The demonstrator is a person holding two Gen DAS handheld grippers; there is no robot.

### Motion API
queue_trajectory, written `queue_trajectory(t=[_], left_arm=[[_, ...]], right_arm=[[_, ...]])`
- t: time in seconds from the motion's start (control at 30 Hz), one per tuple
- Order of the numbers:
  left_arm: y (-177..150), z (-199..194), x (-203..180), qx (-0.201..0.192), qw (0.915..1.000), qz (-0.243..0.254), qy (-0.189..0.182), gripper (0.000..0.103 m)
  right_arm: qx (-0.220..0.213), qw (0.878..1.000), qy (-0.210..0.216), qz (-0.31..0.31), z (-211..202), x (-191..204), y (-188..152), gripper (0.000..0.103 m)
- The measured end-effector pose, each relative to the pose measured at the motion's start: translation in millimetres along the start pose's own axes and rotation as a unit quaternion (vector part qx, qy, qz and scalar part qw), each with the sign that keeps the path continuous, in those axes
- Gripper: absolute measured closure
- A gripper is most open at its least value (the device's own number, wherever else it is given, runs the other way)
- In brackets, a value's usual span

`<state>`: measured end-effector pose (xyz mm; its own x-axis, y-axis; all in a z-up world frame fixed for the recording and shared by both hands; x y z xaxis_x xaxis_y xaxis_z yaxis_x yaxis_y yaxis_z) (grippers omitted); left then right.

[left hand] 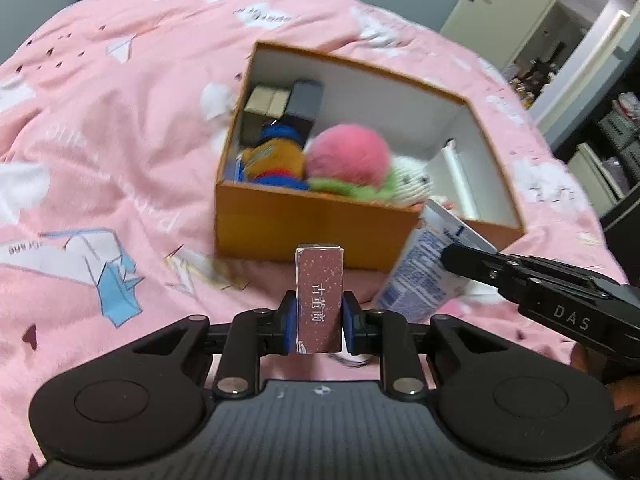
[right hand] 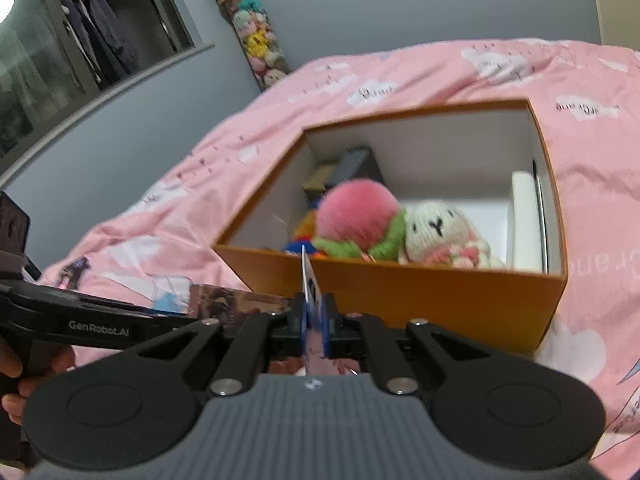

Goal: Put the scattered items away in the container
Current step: 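Lift the card box with left tool while right tool lifts the lotion tube, then lower the card box into the orange box with left tool while right tool lowers the tube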

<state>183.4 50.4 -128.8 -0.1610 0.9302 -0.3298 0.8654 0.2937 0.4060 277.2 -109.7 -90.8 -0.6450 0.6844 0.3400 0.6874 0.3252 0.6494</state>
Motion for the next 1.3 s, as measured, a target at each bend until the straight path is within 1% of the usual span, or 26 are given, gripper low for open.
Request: queue_trajectory(t=[0.2,0.4,0.57,0.67,0.8,0.93,1.1,1.3], left_arm=[[12.7,-29.2,-19.3,-0.028,0.9991,0.017,-0.028,0.078],[34.3,-54.4,-36.3,-0.066,0.9958,0.028,-0.056,0.078],[58.4,-65.7,-49.4,-0.092,0.9923,0.036,-0.075,0.078],[75.1,-67.0,-54.7,-0.104,0.9907,0.042,-0.077,0.078],[96.2,-59.1,-58.8,-0.114,0.9896,0.043,-0.076,0.078],[110.9,-42.1,-61.6,-0.118,0.9892,0.042,-0.076,0.078],[126.1,-21.3,-59.4,-0.107,0.9898,0.042,-0.084,0.078],[154.7,-0.7,-49.0,-0.098,0.9891,0.031,-0.105,0.078]], right_arm=[[-0.038,0.999,-0.001,-0.021,-31.1,14.0,22.1,0.095],[-0.086,0.996,-0.004,-0.034,-58.7,22.0,49.7,0.096],[-0.115,0.993,-0.011,-0.038,-68.0,20.0,71.4,0.096],[-0.128,0.991,-0.015,-0.035,-68.0,14.6,83.5,0.096],[-0.136,0.990,-0.028,-0.031,-62.3,4.5,96.6,0.096],[-0.137,0.990,-0.037,-0.022,-50.8,-10.9,104.3,0.096],[-0.132,0.990,-0.043,-0.003,-32.2,-30.8,112.1,0.096],[-0.137,0.989,-0.047,0.019,-11.2,-50.5,124.7,0.096]])
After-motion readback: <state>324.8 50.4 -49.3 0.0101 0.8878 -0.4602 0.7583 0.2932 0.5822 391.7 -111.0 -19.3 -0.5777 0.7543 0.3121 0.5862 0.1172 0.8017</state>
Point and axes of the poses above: each gripper's, at about its wrist camera, not at the fingertips, and z roughly the way its jaws point, x to its left, y to its top, the point moved 10 cm from there along z, roughly the way its jaws point, and after that the axes turned 8 degrees about x, right-handed, at the moved point
